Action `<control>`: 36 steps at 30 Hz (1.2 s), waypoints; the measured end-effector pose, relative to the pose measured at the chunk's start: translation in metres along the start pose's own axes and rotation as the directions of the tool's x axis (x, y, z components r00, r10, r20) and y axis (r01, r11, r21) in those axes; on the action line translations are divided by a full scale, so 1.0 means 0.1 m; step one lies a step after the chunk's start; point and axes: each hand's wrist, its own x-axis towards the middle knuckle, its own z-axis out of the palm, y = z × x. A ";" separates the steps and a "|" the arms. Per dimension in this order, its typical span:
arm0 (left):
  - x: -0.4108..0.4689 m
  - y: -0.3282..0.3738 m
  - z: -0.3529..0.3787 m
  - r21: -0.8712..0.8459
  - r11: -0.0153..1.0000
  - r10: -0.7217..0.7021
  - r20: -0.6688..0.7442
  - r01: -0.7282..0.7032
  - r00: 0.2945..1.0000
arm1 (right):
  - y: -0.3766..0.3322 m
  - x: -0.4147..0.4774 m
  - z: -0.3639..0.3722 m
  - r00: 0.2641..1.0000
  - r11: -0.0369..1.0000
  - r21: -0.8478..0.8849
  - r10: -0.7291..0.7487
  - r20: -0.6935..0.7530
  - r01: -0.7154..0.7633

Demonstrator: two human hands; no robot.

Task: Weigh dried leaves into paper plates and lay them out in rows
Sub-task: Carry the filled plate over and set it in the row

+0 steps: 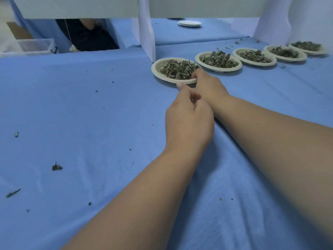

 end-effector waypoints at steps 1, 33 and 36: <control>0.00 0.00 0.00 0.012 1.000 0.001 0.013 -0.001 1.000 | 0.00 0.02 0.01 1.000 1.000 0.011 0.007 0.000 -0.007; -3.20 1.22 1.55 -0.337 0.842 0.507 0.762 -0.421 0.403 | 1.82 -5.16 -2.36 0.857 0.798 0.568 0.425 -0.292 -0.202; -3.75 1.44 1.90 -0.405 0.824 0.540 0.774 -0.397 0.330 | 2.05 -5.79 -2.65 0.803 0.806 0.547 0.471 -0.364 -0.225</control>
